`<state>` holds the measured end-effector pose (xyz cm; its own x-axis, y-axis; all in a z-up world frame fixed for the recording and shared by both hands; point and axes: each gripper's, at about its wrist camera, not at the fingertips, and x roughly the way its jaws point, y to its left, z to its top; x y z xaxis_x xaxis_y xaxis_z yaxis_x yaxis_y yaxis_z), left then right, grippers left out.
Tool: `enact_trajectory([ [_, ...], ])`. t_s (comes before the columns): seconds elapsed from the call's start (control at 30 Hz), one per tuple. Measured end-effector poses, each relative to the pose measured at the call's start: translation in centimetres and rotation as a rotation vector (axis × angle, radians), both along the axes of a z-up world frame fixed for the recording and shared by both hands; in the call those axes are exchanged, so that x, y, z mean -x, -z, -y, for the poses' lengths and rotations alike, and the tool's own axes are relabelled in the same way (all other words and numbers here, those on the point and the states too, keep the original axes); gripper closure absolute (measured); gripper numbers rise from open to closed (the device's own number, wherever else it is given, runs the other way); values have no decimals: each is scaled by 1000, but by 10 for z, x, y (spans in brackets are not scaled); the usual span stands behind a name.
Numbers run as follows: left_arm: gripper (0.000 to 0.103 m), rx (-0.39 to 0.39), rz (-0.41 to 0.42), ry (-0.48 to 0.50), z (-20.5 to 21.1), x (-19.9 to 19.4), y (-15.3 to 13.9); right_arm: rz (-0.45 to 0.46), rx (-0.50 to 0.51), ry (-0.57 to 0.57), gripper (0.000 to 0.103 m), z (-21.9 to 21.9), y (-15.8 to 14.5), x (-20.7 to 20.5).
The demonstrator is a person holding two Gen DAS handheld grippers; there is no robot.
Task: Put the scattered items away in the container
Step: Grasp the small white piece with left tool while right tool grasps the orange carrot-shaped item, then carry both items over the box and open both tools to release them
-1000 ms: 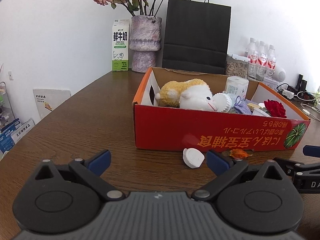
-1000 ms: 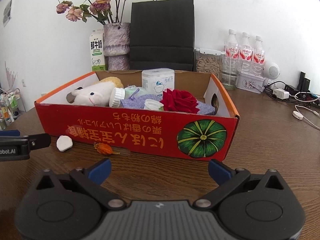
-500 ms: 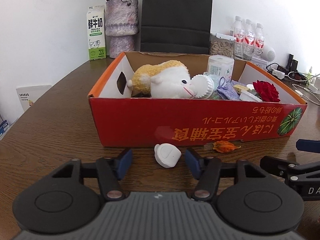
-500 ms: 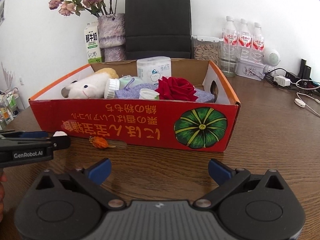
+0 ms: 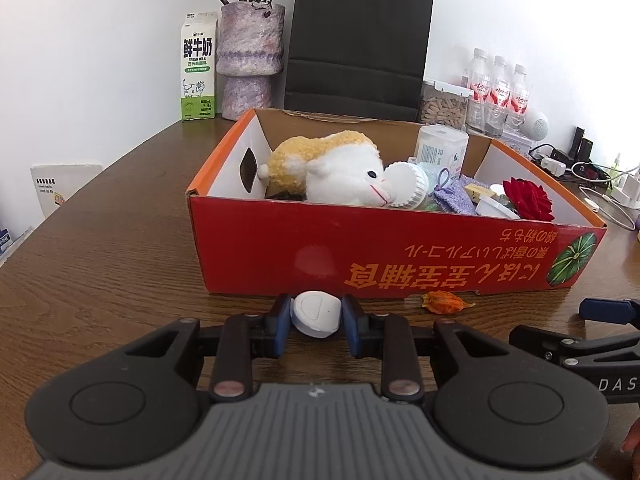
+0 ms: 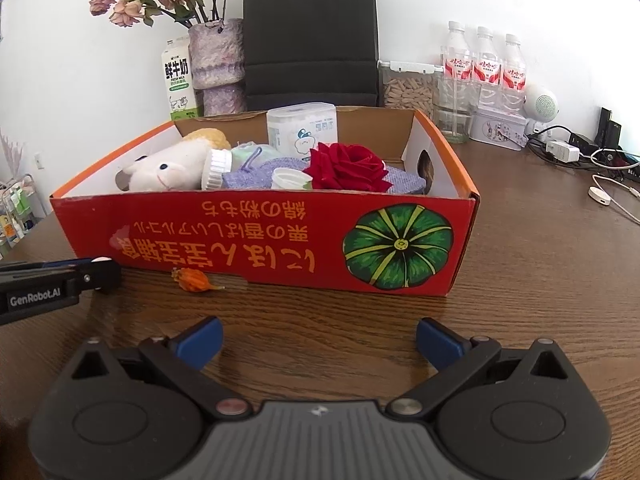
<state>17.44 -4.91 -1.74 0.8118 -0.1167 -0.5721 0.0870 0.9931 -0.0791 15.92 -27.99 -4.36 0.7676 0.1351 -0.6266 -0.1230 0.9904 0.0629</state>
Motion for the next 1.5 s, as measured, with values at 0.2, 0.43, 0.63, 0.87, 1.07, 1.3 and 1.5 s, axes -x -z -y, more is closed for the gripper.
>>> enact_trajectory([
  [0.2, 75, 34, 26, 3, -13, 9, -6, 18, -3, -28, 0, -6, -2, 1],
  [0.43, 75, 78, 62, -13, -42, 17, -15, 1, -32, -70, 0, -51, -5, -13],
  [0.63, 75, 111, 77, -45, -75, 21, -18, -11, 39, 47, 10, -79, -1, -29],
  [0.87, 75, 114, 94, -43, -92, 24, -18, -4, 25, 85, 24, -86, -4, -28],
  [1.07, 75, 129, 102, -31, -93, 30, -18, 27, 52, 64, 64, -88, -5, -20],
  [1.3, 75, 124, 107, -43, -92, 41, -20, 49, 19, 9, 65, -79, -6, -4],
  [1.5, 75, 112, 123, -41, -85, 49, -27, 88, -18, -4, 65, -67, -14, 11],
])
